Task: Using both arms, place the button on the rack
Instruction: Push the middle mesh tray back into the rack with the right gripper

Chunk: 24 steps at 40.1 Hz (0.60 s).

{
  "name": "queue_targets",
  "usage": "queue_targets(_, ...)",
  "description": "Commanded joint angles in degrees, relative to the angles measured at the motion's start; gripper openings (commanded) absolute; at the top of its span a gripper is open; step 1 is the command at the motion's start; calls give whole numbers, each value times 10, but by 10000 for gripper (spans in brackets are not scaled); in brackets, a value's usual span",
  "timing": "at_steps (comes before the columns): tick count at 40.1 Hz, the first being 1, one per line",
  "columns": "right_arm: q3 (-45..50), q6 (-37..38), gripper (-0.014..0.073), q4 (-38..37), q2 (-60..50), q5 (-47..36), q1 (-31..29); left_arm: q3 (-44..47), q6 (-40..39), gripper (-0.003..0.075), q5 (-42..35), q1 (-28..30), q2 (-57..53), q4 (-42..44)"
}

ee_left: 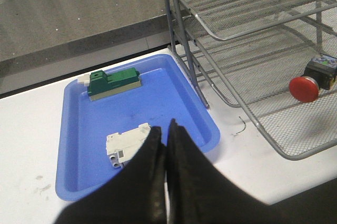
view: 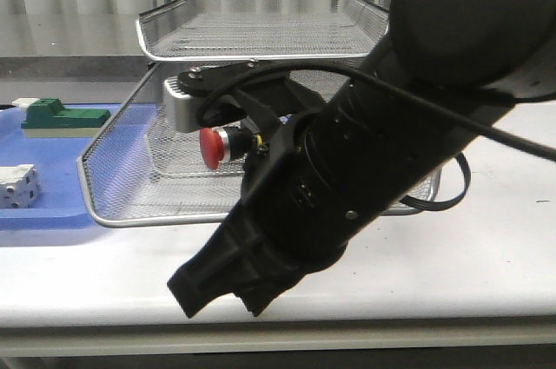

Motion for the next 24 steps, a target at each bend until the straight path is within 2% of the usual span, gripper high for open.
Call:
queue_targets(1, -33, -2, -60, -13, -13, -60, -26, -16, -5, -19, -48, 0, 5, -10)
queue_targets(12, -78, -2, -60, -26, 5, -53, -43, -16, -5, -19, -48, 0, 5, -10)
queue_targets(24, -83, -2, -60, -26, 4, -41, -37, -16, -5, -19, -48, 0, 5, -10)
